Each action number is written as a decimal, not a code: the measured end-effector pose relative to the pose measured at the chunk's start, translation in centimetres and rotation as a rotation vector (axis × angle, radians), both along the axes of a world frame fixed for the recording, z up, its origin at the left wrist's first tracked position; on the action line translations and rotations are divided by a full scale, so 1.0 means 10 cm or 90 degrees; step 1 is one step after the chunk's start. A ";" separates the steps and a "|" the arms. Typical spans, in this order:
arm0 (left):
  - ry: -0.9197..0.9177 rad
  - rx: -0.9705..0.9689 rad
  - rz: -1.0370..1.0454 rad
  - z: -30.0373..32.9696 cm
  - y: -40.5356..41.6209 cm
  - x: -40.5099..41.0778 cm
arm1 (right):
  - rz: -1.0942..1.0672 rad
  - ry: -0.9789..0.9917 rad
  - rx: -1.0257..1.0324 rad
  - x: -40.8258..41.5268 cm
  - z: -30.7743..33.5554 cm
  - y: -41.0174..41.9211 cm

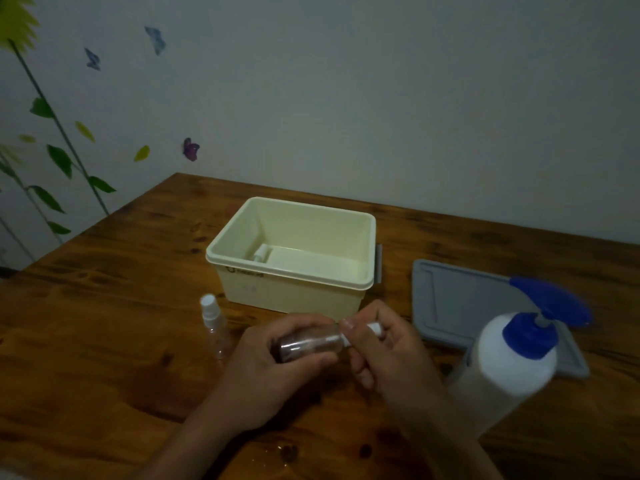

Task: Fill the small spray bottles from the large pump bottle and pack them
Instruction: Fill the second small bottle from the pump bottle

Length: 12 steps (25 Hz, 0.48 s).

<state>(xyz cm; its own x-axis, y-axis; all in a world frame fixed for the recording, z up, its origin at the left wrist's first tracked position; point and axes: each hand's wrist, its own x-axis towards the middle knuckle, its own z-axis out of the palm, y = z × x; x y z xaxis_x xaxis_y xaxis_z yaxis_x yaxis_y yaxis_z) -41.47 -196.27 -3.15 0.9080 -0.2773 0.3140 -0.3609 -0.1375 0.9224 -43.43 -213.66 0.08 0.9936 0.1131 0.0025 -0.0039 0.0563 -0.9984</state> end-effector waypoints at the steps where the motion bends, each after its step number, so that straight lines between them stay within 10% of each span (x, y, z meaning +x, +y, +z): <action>1: 0.022 -0.031 -0.019 0.00 0.00 0.01 | 0.015 -0.009 -0.003 -0.01 0.01 -0.01; 12: 0.104 -0.030 -0.031 0.00 -0.04 -0.07 | -0.029 0.003 -0.137 0.00 0.01 0.02</action>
